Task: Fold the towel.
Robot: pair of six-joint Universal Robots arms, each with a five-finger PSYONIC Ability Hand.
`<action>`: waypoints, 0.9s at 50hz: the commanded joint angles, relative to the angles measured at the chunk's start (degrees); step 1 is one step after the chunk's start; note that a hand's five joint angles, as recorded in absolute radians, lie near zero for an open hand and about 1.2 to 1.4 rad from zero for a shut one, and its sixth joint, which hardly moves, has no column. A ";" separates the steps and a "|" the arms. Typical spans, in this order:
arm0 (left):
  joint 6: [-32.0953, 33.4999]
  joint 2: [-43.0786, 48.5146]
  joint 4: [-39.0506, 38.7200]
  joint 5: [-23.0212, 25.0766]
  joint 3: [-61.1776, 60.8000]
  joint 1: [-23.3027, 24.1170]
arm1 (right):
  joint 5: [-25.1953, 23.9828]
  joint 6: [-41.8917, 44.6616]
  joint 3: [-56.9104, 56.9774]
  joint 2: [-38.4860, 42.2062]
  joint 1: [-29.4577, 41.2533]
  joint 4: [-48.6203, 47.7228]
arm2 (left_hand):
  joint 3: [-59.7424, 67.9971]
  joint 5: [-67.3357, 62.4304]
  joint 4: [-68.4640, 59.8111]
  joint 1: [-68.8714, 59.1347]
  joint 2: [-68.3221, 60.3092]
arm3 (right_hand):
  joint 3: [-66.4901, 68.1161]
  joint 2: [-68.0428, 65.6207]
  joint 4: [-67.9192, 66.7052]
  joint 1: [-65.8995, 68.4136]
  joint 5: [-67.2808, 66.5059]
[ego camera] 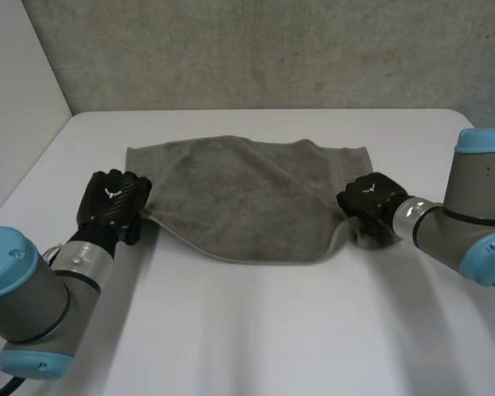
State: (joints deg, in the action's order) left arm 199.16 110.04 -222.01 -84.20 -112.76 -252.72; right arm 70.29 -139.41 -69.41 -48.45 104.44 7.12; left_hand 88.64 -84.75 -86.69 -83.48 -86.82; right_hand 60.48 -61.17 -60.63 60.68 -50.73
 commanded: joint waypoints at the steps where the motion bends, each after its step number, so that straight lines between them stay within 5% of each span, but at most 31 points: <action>1: 0.00 0.00 0.00 0.00 0.00 -0.41 | 2.22 -0.16 -0.73 -1.12 -0.29 -0.35 | -8.64 14.75 6.69 3.48 6.82 | 19.52 -18.83 -19.37 19.32 -19.27; 15: 0.26 -9.29 0.88 0.00 -2.72 -1.64 | 0.72 -2.71 -14.88 -17.91 -5.30 -0.79 | -8.64 14.75 6.69 3.48 6.82 | 19.52 -18.83 -19.37 19.32 -19.27; 23: 0.35 -16.68 3.86 0.26 -6.67 -1.90 | -10.07 -2.45 -28.75 -31.15 -13.46 -0.44 | -8.64 14.75 6.69 3.48 6.82 | 19.52 -18.83 -19.37 19.32 -19.27; 36: 1.22 -29.68 10.70 0.53 -16.86 -1.38 | -19.13 0.35 -39.84 -47.42 -26.29 4.38 | -8.64 14.75 6.69 3.48 6.82 | 19.52 -18.83 -19.37 19.32 -19.27; 45: 5.89 -35.24 16.78 1.76 -17.40 -1.02 | -23.36 10.02 -39.14 -48.15 -30.09 9.50 | -8.64 14.75 6.69 3.48 6.82 | 19.52 -18.83 -19.37 19.32 -19.27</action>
State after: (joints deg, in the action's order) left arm 203.21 76.28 -207.19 -83.43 -130.56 -253.87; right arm 48.92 -135.10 -109.37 -97.24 75.45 14.57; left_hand 88.66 -84.75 -86.69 -83.48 -86.82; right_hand 76.51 -76.39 -77.16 75.95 -66.35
